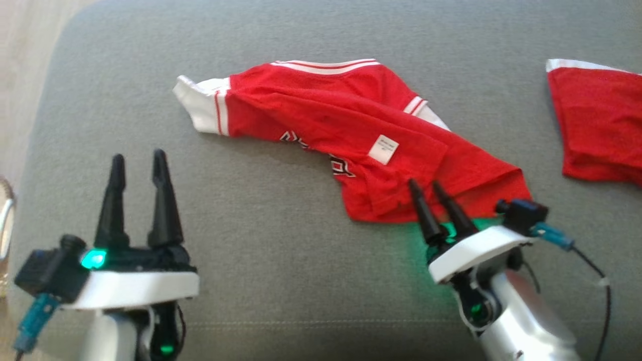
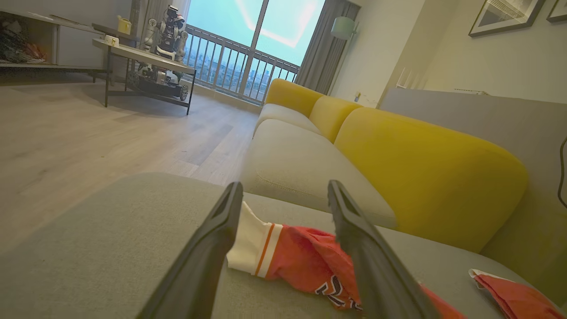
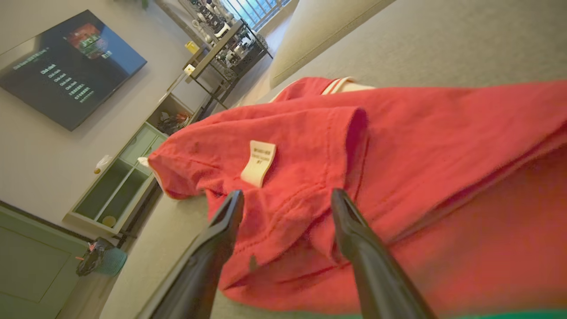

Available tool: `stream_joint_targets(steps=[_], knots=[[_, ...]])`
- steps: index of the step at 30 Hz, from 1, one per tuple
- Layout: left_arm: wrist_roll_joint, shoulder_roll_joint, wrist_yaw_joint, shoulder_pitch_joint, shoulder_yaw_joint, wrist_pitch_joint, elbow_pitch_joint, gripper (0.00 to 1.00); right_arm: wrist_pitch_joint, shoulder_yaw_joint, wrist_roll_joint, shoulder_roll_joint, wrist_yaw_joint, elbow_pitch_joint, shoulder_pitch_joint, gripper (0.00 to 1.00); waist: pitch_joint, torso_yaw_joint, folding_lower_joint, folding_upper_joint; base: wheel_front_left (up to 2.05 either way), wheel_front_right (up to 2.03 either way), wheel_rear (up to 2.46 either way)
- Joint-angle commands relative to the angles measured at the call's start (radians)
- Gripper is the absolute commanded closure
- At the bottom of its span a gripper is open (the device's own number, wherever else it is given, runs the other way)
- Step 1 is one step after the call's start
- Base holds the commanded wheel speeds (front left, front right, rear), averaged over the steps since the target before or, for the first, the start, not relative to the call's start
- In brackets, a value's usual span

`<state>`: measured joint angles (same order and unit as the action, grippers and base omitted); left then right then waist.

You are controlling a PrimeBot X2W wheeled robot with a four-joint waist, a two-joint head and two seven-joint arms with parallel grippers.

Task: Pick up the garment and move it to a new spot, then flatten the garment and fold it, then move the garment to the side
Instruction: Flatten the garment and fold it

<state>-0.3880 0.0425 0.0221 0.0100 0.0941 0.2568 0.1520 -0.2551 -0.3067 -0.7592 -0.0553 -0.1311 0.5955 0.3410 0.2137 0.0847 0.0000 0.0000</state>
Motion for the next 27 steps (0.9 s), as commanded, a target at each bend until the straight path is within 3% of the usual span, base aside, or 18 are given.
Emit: stream_joint_targets(steps=[1,8,16,27], knots=[[0.011,0.008,-0.009,0.016,-0.024,0.005,0.044,0.00,-0.007,-0.006,-0.001,0.005,0.000,-0.022,0.037,0.00,0.003,0.008,0.0000,0.0000,0.00,0.00,0.00],[0.044,0.008,-0.038,-0.001,0.043,0.005,0.059,0.00,-0.007,0.038,0.002,0.005,0.000,0.023,0.067,0.00,0.005,0.028,0.0000,0.0000,0.00,0.00,0.00],[0.055,0.008,-0.048,0.008,0.055,0.005,0.055,0.00,-0.007,0.055,-0.004,0.005,0.000,0.072,0.097,0.00,0.011,0.044,0.0000,0.0000,0.00,0.00,0.00],[0.066,0.008,-0.044,0.012,0.066,0.005,0.050,0.00,-0.007,-0.003,-0.046,0.005,0.000,0.077,0.102,0.00,0.017,0.047,0.0000,0.0000,0.00,0.00,0.00]])
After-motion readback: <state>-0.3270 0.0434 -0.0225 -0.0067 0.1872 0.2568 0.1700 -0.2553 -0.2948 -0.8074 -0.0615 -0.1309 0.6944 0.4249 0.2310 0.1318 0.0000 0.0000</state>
